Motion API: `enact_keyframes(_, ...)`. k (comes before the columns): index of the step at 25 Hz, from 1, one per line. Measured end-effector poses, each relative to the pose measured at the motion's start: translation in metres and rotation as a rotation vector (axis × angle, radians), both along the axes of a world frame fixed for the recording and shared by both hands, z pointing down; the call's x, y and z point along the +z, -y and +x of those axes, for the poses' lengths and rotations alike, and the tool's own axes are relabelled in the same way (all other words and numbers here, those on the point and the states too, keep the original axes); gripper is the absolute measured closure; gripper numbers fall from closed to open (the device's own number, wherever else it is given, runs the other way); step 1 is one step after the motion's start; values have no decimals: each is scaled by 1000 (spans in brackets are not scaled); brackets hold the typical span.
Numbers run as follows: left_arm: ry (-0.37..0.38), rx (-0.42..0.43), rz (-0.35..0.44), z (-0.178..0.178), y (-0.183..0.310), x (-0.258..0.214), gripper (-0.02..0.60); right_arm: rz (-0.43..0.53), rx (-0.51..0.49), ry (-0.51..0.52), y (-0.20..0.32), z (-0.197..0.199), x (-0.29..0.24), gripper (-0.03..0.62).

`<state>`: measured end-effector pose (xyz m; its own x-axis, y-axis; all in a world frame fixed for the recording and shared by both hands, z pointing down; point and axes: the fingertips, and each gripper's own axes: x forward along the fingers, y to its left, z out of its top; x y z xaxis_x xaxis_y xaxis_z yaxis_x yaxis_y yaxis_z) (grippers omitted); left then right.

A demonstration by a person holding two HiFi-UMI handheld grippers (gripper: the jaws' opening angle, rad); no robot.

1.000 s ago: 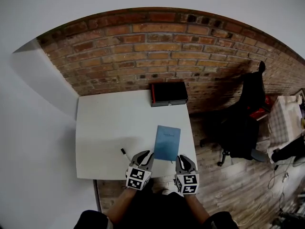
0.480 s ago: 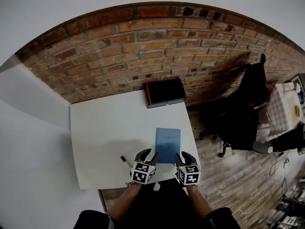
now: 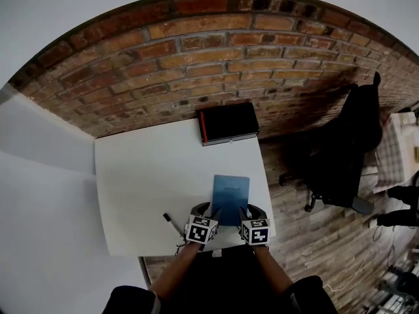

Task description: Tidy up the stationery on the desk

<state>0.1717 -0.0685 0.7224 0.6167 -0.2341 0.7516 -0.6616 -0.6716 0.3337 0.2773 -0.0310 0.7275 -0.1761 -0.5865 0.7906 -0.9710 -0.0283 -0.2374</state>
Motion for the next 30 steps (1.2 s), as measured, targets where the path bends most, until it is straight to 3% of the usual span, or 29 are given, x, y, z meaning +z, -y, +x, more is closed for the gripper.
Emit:
enact_keyframes(17, 59, -49, -109, 1, -8, 36, 400, -95, -32, 0, -5, 7, 34, 474)
enact_keyframes(30, 33, -134, -152, 5, -9, 37, 400, -107, -36, 31, -5, 6, 37, 474)
